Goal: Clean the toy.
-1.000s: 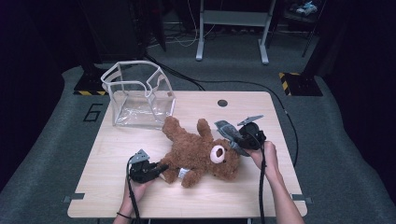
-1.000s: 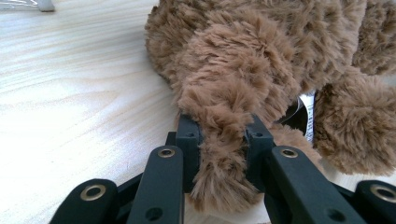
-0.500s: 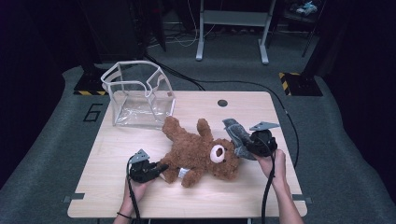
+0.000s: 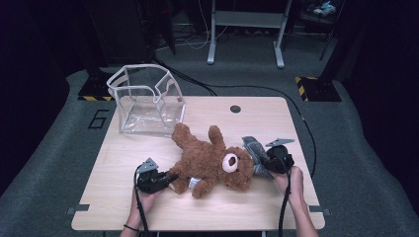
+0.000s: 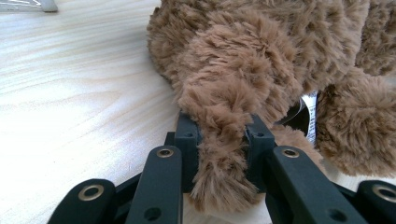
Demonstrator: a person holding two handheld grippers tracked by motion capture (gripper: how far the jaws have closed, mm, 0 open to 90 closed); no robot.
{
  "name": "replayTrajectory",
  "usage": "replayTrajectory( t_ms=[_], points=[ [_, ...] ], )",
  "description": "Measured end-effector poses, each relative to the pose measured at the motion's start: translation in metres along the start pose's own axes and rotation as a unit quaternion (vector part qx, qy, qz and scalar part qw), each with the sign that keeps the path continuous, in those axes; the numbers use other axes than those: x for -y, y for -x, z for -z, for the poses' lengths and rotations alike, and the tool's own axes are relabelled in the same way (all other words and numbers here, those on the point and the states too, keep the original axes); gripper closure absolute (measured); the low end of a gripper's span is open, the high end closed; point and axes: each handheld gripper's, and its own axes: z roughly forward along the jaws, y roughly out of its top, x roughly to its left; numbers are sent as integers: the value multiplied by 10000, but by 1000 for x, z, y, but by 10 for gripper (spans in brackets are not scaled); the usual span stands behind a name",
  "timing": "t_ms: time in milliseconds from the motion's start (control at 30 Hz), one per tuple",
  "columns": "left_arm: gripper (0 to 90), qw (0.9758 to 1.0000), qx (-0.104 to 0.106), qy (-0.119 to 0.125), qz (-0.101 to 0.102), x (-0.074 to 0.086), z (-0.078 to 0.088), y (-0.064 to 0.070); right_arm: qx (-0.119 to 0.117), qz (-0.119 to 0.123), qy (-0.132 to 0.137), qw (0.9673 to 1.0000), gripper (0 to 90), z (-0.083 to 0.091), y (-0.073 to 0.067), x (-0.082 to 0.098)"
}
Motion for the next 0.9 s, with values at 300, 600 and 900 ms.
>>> replayTrajectory(
  t_ms=[300, 600, 900],
  points=[
    [732, 10000, -6, 2, 1, 0, 0, 0, -361, 170, 717, 9966, 775, 42, -29, 7],
    [732, 10000, 2, 1, -21, 0, 0, 0, -215, 174, 280, 9992, 778, 18, -41, 25],
    [731, 10000, -7, -1, -22, 0, 0, 0, 197, -73, -89, 9997, 779, 1, -15, 47]
  ],
)
